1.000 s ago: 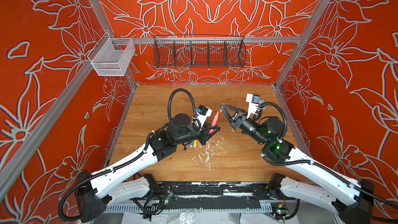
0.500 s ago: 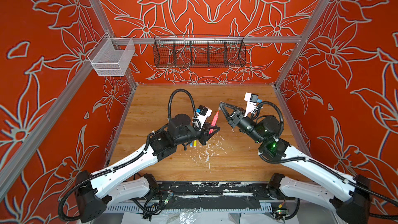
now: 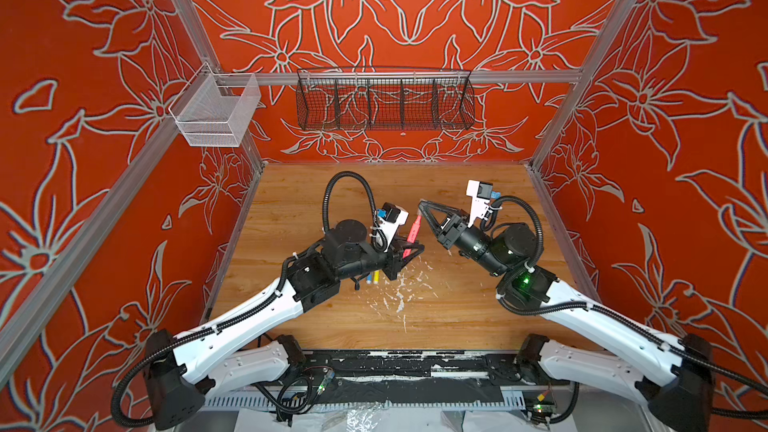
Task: Insert the pens into the pen caps
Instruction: 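Push the cap down onto the pink marker tip with the right gripper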
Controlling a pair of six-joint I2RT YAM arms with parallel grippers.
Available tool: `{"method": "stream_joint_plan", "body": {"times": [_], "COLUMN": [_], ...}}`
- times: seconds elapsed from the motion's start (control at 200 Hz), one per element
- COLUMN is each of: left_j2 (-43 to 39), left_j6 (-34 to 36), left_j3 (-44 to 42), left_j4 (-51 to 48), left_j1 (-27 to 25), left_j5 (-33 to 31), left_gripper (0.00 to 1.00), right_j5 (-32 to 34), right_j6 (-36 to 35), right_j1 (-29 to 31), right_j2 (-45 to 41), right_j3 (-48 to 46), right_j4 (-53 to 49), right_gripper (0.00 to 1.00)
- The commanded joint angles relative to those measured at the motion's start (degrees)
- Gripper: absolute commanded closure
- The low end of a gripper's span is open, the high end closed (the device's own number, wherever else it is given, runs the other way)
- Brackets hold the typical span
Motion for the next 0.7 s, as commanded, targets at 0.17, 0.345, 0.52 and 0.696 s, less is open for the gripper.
{"method": "stream_joint_plan", "body": {"times": [0.17, 0.345, 0.52, 0.696], "left_j2": [-1.6, -2.7, -2.7, -2.7], "left_j6": [0.1, -0.4, -0.7, -0.4], "left_j3": [-1.3, -2.2, -2.9, -3.1], "left_j4": [1.9, 2.8, 3.4, 3.7], "left_j1": [-0.4, -0.4, -0.4, -0.4], "left_j5": [-0.8, -2.5, -3.1, -3.1], "left_gripper": [1.00, 1.00, 1.00, 1.00], "right_j5": [-1.4, -1.0, 0.4, 0.4], "right_j6": [1.0, 0.2, -1.4, -2.7], "right_j1": [2.0, 3.1, 4.3, 5.0], "right_j2": [-1.5, -1.8, -4.0, -6.0], "right_j3": [-2.0, -4.9, -7.3, -7.7], "right_j4": [1.0, 1.1, 1.2, 0.3], "right_gripper": [1.00, 1.00, 0.82, 0.55]}}
